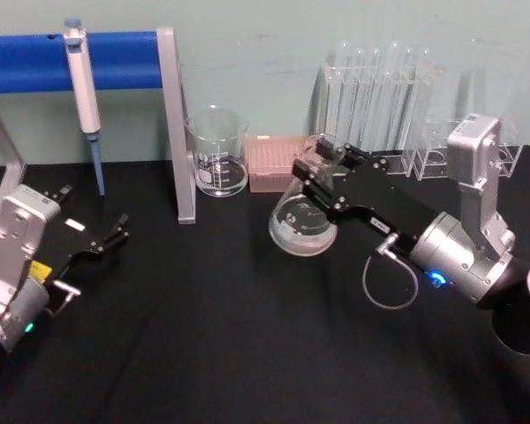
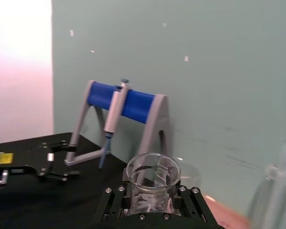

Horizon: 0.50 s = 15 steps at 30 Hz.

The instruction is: Grasp the erlenmeyer flask with one hand, shake it three times, then place it back.

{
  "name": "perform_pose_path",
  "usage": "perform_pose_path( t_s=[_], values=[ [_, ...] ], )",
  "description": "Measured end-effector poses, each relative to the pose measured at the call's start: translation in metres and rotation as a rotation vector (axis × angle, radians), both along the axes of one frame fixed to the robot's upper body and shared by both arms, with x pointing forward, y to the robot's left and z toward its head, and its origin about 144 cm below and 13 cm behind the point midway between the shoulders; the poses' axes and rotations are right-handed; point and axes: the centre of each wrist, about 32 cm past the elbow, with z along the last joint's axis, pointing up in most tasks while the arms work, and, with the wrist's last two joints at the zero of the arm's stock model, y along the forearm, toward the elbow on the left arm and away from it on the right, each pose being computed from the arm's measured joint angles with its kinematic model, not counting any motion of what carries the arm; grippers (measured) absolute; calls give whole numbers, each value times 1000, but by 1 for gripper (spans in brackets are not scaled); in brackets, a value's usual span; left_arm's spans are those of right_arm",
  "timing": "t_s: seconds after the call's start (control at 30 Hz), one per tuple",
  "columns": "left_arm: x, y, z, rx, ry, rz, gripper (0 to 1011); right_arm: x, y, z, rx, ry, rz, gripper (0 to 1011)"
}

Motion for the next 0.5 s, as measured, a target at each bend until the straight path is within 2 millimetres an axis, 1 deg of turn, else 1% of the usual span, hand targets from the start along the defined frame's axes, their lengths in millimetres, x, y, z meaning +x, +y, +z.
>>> perform_pose_path(
  t_s=[0.23, 0.5],
  values=[
    [0, 0, 0, 0, 0, 0, 1001, 9, 17, -1, 5, 6, 113, 450],
    [0, 0, 0, 0, 0, 0, 1001, 17, 45, -1, 3, 13, 257, 450]
  ],
)
